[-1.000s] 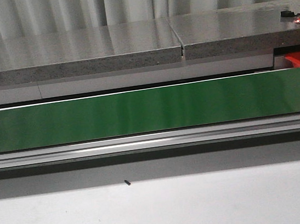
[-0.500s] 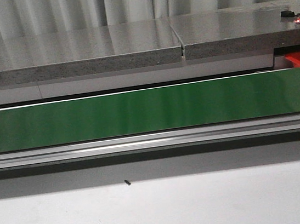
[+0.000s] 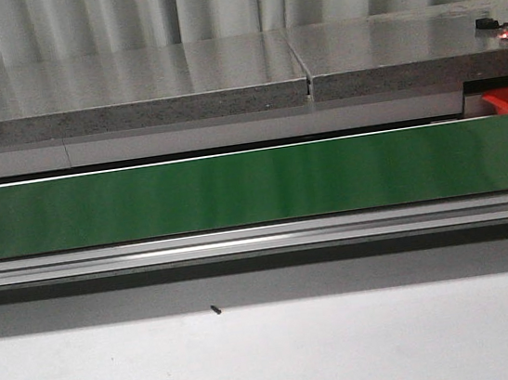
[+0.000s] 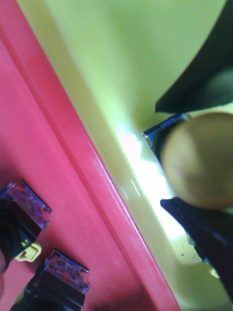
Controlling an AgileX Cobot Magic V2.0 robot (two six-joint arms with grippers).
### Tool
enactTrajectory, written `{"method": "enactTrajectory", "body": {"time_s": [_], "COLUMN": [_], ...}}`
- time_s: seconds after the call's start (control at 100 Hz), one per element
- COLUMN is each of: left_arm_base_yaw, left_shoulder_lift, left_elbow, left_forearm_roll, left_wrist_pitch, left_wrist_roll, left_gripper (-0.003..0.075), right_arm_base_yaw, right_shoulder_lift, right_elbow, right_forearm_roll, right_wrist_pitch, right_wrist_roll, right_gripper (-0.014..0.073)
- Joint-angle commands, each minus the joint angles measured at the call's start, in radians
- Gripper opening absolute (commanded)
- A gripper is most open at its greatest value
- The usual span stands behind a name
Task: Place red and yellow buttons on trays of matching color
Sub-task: 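Carry the second yellow button into the yellow tray and release it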
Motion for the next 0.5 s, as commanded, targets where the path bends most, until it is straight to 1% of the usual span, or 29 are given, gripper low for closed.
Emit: {"method": "enactTrajectory", "body": {"time_s": [0.0,0.05,0.1,0.27,0.49], "left_arm_base_yaw": [-0.006,-0.006,-0.006,-0.006,-0.006], "left_shoulder_lift": [0.005,0.005,0.005,0.005,0.005], "left_elbow": [-0.027,-0.027,-0.027,-0.027,-0.027], "left_forearm_roll": [-0.01,-0.01,-0.01,-0.01,-0.01], "left_wrist_pitch": [-0.082,-0.082,-0.082,-0.082,-0.082], "left_wrist_roll": [-0.001,-0.001,-0.001,-0.001,-0.001], "left_gripper": [-0.002,-0.002,-0.002,-0.002,-0.002], "right_arm_base_yaw": [-0.002,-0.002,-0.003,-0.005,-0.002], "right_shoulder_lift": [-0.043,-0.044,-0.045,-0.068,-0.172], "right_elbow": [-0.02,-0.02,-0.022,-0.028,-0.028], "right_forearm_roll": [0.018,0.018,0.018,0.018,0.031], "right_wrist_pitch": [-0.016,-0.016,-0.016,-0.015,-0.036], "right_wrist_roll": [-0.012,-0.012,-0.012,-0.012,-0.012], "right_gripper": [0.0519,0.0566,0.0589,0.0594,0.0594]}}
